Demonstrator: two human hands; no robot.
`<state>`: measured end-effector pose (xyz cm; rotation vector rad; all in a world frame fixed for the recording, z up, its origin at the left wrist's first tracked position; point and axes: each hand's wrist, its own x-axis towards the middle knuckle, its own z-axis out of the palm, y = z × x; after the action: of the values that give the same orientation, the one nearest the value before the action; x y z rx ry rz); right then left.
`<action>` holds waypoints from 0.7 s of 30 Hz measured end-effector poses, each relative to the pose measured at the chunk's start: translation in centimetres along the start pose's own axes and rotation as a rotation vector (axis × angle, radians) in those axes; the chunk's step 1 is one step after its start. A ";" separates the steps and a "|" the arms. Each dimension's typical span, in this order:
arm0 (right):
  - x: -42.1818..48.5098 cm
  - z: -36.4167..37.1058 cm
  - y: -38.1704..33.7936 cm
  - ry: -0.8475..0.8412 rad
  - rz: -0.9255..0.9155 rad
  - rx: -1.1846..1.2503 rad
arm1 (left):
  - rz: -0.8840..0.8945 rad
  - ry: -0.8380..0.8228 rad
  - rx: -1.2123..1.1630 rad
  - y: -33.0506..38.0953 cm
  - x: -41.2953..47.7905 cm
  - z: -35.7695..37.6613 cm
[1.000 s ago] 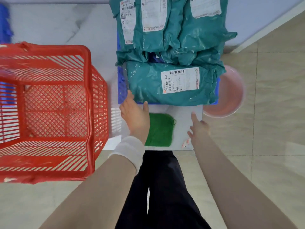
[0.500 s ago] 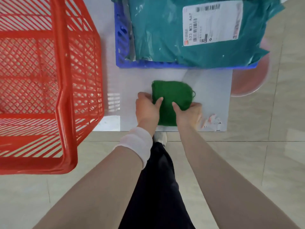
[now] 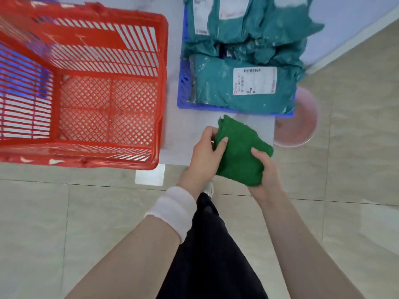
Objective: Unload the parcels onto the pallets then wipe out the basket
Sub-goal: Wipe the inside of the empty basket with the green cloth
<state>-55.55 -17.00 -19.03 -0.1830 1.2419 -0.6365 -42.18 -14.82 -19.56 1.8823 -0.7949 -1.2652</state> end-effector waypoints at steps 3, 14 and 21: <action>-4.6 3.1 -2.1 -0.192 -0.030 0.038 | 0.080 0.082 -0.148 4.6 -3.0 -2.7; -7.6 21.4 0.5 -0.369 0.043 0.092 | 0.205 0.291 -0.295 8.0 -2.4 -19.8; -4.8 33.2 5.1 -0.322 0.099 0.149 | 0.157 0.210 -0.230 6.6 3.1 -32.6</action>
<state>-24.05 -17.09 -6.33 -0.0943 0.8850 -0.5854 -11.14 -13.65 -7.20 1.6988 -0.6431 -0.9976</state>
